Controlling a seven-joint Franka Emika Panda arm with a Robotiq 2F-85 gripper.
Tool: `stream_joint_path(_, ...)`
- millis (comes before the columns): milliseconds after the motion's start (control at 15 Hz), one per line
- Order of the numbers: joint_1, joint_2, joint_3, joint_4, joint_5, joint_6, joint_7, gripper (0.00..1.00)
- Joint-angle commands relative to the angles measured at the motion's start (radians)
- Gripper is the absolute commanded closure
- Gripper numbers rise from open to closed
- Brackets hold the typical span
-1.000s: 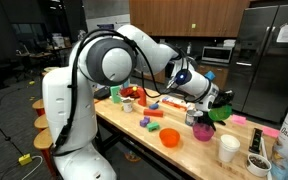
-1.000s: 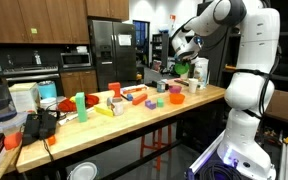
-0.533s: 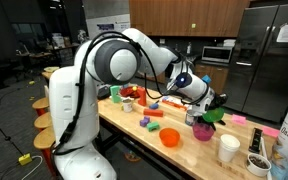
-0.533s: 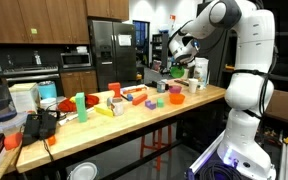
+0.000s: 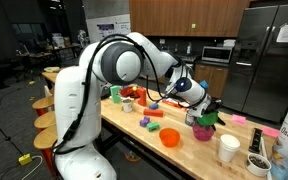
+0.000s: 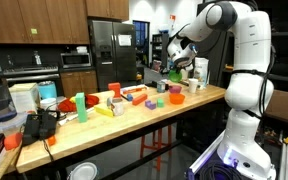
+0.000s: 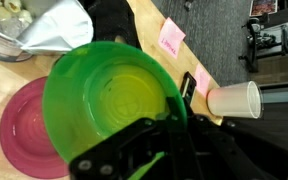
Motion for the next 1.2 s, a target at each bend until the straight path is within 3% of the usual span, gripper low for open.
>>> stream_joint_path(0, 0.004, 0.016, 0.007, 0.023, 0.051, -0.032, 0.000, 0.99)
stream_joint_path(1133, 0.021, 0.071, 0.032, 0.003, 0.260, -0.041, 0.007, 0.99)
